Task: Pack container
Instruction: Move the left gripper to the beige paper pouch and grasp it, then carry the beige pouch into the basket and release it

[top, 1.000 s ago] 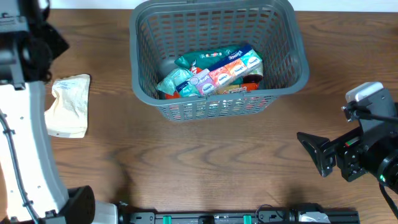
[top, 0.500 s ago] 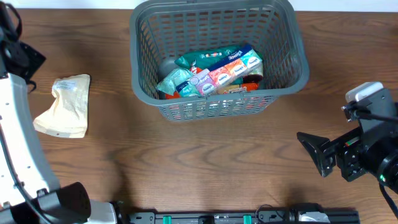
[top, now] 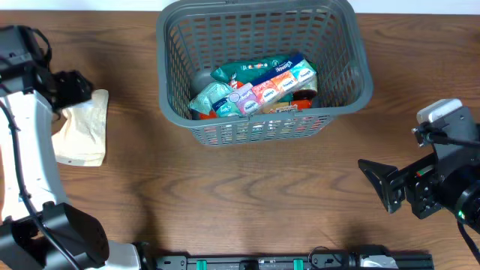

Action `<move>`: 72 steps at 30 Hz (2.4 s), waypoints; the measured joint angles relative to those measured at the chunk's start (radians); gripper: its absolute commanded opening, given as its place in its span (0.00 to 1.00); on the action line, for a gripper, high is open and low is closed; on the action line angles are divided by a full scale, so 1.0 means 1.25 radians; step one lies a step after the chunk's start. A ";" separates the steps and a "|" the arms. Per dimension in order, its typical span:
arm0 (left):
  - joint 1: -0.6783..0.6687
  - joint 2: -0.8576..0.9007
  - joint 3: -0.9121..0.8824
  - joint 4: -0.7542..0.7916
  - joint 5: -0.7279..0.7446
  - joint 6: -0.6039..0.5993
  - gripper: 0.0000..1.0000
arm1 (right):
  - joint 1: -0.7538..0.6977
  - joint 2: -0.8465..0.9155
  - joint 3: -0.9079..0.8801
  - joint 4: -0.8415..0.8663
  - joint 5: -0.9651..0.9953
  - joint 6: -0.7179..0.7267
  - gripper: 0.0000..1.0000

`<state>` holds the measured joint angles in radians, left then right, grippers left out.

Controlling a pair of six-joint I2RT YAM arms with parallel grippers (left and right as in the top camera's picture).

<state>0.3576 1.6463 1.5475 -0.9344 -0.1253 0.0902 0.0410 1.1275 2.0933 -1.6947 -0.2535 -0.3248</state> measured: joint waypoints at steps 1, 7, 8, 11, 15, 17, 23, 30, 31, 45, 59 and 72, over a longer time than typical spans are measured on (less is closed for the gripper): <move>0.004 0.003 -0.003 -0.001 0.005 0.023 0.98 | 0.000 0.000 0.000 0.000 0.000 0.000 0.99; 0.056 0.067 -0.004 0.001 0.015 0.099 0.98 | 0.000 0.000 0.000 0.000 0.000 0.000 0.99; 0.063 0.082 -0.004 0.001 0.016 0.107 0.98 | 0.000 0.000 0.000 0.000 0.000 0.000 0.99; 0.072 0.135 -0.004 0.003 0.036 0.146 0.98 | 0.000 0.000 0.000 0.000 0.000 0.000 0.99; 0.071 0.191 -0.005 0.021 0.064 0.185 0.98 | 0.000 0.000 0.000 0.000 0.000 0.000 0.99; 0.071 0.216 -0.005 0.032 0.074 0.203 0.98 | 0.000 0.000 0.000 0.000 0.000 0.000 0.99; 0.071 0.291 -0.005 0.084 0.083 0.226 0.98 | 0.000 0.000 0.000 0.000 0.000 0.000 0.99; 0.071 0.357 -0.010 0.127 0.086 0.231 0.98 | 0.000 0.000 0.000 0.000 0.000 0.000 0.99; 0.071 0.362 -0.010 0.128 0.086 0.231 0.98 | 0.000 0.000 0.000 0.000 0.000 0.000 0.99; 0.073 0.401 -0.009 0.135 0.136 0.236 0.46 | 0.000 0.000 0.000 0.000 0.000 0.000 0.99; 0.071 0.407 0.005 0.142 0.136 0.123 0.06 | 0.000 0.000 0.000 0.000 0.000 0.000 0.99; 0.056 0.278 0.167 0.168 0.161 -0.107 0.06 | 0.000 0.000 0.000 0.000 0.000 0.000 0.99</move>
<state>0.4282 1.9938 1.7557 -0.7250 0.0757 -0.0441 0.0410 1.1275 2.0933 -1.6951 -0.2535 -0.3248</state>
